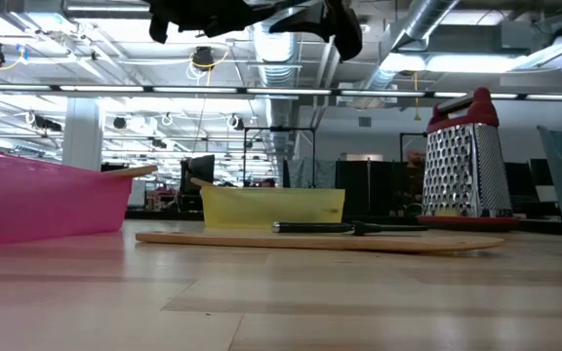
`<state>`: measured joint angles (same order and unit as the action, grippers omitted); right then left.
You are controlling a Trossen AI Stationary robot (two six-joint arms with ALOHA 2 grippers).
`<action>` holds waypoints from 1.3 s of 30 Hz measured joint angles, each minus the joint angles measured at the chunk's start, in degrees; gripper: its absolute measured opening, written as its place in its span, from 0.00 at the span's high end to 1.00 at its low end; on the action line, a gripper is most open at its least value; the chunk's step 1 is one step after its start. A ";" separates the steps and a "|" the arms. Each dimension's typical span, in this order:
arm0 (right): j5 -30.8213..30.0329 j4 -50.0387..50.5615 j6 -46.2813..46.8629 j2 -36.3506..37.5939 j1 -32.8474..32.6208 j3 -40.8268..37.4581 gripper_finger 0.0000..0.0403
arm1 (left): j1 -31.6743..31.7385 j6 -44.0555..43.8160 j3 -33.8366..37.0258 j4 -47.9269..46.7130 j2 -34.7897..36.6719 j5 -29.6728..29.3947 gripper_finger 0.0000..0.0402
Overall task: Pick & Place Kitchen Items
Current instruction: Put the black knife into the blue bin
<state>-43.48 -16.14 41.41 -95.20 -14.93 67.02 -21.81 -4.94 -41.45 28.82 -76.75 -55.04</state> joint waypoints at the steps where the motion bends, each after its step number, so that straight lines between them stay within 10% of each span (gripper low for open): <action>1: 0.08 -0.12 0.00 -0.02 0.26 -0.02 0.34 | 0.31 -0.15 0.00 0.13 0.00 0.05 0.84; 13: 0.22 -1.73 -1.29 -0.02 1.82 0.00 0.39 | 1.65 -0.28 0.00 1.63 0.02 1.53 0.84; 25: 4.78 -3.04 -2.81 -0.02 2.53 0.02 0.83 | 1.69 -0.06 0.00 1.77 0.00 3.81 0.84; 39: 3.51 -3.26 -8.74 1.44 0.58 -0.15 0.83 | 1.25 -0.10 -0.13 2.24 -0.96 5.95 0.77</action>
<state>-39.97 -19.40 32.66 -93.76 -14.35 66.87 -20.56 -5.04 -41.58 31.06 -77.71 -49.09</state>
